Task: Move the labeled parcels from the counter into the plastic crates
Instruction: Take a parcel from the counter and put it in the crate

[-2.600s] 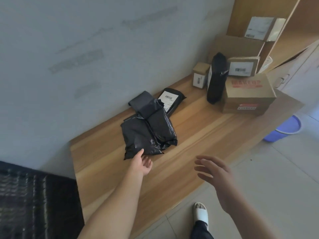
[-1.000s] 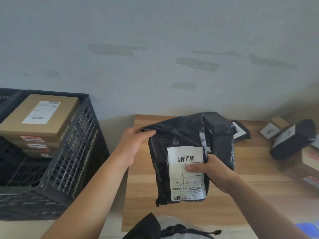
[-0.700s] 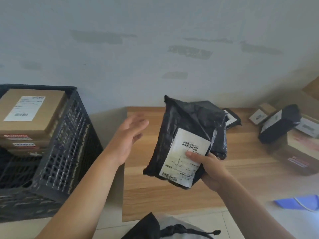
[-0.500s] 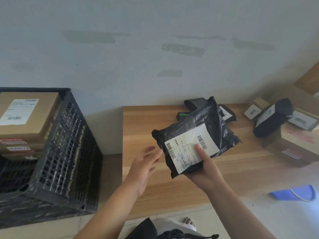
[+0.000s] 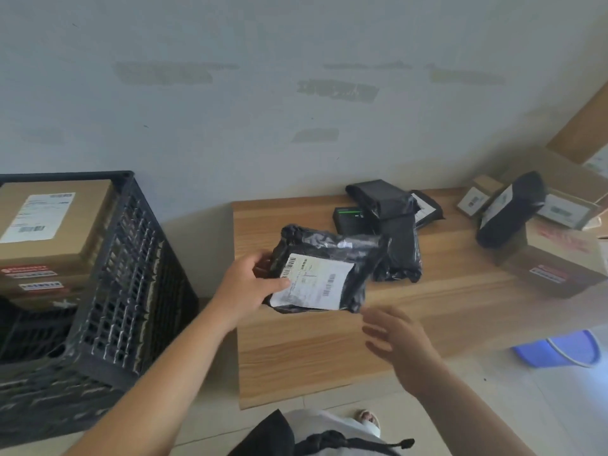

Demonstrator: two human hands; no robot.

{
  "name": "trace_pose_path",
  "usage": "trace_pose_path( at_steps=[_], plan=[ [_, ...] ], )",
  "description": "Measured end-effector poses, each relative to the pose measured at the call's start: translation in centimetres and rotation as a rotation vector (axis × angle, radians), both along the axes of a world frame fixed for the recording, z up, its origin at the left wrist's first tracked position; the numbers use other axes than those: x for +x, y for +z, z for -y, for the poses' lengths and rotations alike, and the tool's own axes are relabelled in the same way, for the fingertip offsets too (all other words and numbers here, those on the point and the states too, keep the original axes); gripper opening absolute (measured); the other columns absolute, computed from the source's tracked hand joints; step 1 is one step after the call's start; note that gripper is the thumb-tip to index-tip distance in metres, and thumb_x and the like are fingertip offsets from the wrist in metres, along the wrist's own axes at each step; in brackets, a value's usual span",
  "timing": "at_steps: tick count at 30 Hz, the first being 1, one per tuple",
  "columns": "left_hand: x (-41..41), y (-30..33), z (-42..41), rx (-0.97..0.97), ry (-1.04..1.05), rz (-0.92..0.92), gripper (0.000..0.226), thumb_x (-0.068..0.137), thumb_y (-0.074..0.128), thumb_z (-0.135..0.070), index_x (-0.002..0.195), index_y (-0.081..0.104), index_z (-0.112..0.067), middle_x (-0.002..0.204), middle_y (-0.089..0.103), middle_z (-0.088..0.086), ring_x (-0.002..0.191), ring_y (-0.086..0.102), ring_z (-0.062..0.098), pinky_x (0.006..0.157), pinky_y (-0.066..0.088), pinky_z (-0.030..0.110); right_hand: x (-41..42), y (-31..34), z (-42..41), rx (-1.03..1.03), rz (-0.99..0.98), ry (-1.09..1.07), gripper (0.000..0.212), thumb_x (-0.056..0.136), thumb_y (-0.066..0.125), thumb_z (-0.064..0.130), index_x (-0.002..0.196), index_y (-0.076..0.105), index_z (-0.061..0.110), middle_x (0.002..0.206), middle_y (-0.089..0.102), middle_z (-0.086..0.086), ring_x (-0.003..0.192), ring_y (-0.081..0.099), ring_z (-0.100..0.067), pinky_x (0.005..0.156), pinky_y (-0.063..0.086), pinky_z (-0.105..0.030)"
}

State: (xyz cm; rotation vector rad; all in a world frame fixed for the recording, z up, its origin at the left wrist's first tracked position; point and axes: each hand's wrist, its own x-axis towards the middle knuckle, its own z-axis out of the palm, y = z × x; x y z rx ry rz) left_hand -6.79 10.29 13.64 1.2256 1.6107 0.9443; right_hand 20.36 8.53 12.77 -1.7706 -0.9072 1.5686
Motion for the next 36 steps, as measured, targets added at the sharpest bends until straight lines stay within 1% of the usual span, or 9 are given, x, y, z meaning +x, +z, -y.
trace_pose_path(
  at_steps=[4, 6, 8, 11, 15, 20, 24, 30, 36],
  plan=[
    [-3.0, 3.9, -1.0, 0.003, -0.294, -0.268, 0.038, 0.081, 0.089, -0.027, 0.107, 0.067, -0.044, 0.107, 0.074, -0.021, 0.096, 0.067, -0.005, 0.080, 0.054, 0.017, -0.8, 5.2, -2.5, 0.575, 0.353, 0.339, 0.049, 0.082, 0.087, 0.029, 0.124, 0.065, 0.035, 0.122, 0.066, 0.018, 0.112, 0.062, -0.002, 0.095, 0.049, -0.025],
    [-3.7, 5.9, -1.0, 0.009, -0.368, -0.296, 0.038, 0.081, 0.088, -0.030, 0.113, 0.069, -0.039, 0.112, 0.074, -0.022, 0.100, 0.067, -0.005, 0.079, 0.051, 0.011, -1.6, 7.5, -4.5, 0.664, 0.478, 0.530, 0.070, 0.079, 0.089, 0.035, 0.140, 0.054, 0.040, 0.130, 0.056, 0.022, 0.119, 0.052, 0.001, 0.098, 0.043, -0.024],
    [-4.2, 7.4, -0.6, 0.024, -0.398, -0.305, 0.041, 0.083, 0.087, -0.028, 0.119, 0.070, -0.031, 0.112, 0.075, -0.022, 0.100, 0.068, -0.005, 0.077, 0.053, 0.009, -2.6, 9.2, -5.9, 0.655, 0.529, 0.693, 0.059, 0.080, 0.088, 0.034, 0.131, 0.059, 0.042, 0.122, 0.061, 0.024, 0.112, 0.057, 0.004, 0.103, 0.047, -0.033],
    [-4.8, 9.1, 0.3, 0.065, -0.383, -0.318, 0.043, 0.085, 0.086, -0.019, 0.123, 0.069, -0.031, 0.105, 0.073, -0.029, 0.088, 0.067, -0.014, 0.071, 0.050, 0.005, -3.5, 10.0, -7.1, 0.577, 0.409, 0.828, 0.033, 0.084, 0.085, 0.021, 0.104, 0.070, 0.044, 0.097, 0.076, 0.021, 0.093, 0.071, 0.000, 0.095, 0.060, -0.043],
    [-5.1, 10.2, 1.5, 0.086, -0.340, -0.353, 0.045, 0.086, 0.084, -0.022, 0.112, 0.061, -0.052, 0.096, 0.066, -0.047, 0.095, 0.062, -0.017, 0.077, 0.045, 0.001, -4.3, 8.9, -7.2, 0.569, 0.254, 0.936, 0.041, 0.083, 0.086, 0.015, 0.115, 0.073, 0.037, 0.107, 0.078, 0.018, 0.095, 0.074, -0.005, 0.089, 0.063, -0.040],
    [-4.2, 11.0, 2.4, 0.068, -0.279, -0.361, 0.043, 0.087, 0.084, -0.026, 0.118, 0.063, -0.048, 0.115, 0.073, -0.029, 0.105, 0.063, -0.010, 0.080, 0.046, 0.001, -4.2, 7.4, -8.0, 0.531, 0.033, 0.963, 0.035, 0.085, 0.082, 0.006, 0.109, 0.079, 0.031, 0.109, 0.081, 0.005, 0.098, 0.078, -0.018, 0.085, 0.064, -0.039],
    [-2.8, 11.0, 2.9, 0.106, -0.086, -0.219, 0.059, 0.084, 0.085, -0.036, 0.133, 0.055, -0.050, 0.124, 0.065, -0.025, 0.112, 0.058, -0.012, 0.085, 0.048, 0.014, -3.0, 6.5, -9.2, 0.444, -0.120, 0.899, 0.028, 0.085, 0.082, 0.005, 0.103, 0.082, 0.027, 0.109, 0.081, 0.001, 0.098, 0.079, -0.021, 0.078, 0.065, -0.030],
    [2.2, 7.0, 4.7, 0.122, 0.131, 0.364, 0.091, 0.067, 0.091, -0.031, 0.148, 0.047, -0.031, 0.134, 0.069, 0.001, 0.121, 0.068, 0.023, 0.103, 0.056, 0.048, 1.1, 6.4, -11.3, 0.276, -0.348, 0.755, 0.044, 0.073, 0.083, 0.015, 0.117, 0.077, 0.011, 0.118, 0.078, -0.009, 0.107, 0.076, -0.032, 0.090, 0.062, -0.044],
    [9.1, 2.9, 6.2, 0.040, 0.176, 0.466, 0.067, 0.079, 0.085, -0.020, 0.138, 0.055, -0.029, 0.131, 0.072, -0.001, 0.120, 0.070, 0.020, 0.090, 0.061, 0.033, 4.7, 5.4, -12.0, 0.174, -0.432, 0.773, 0.042, 0.074, 0.081, 0.010, 0.116, 0.077, 0.008, 0.119, 0.077, -0.013, 0.108, 0.076, -0.034, 0.084, 0.064, -0.036]
  ],
)
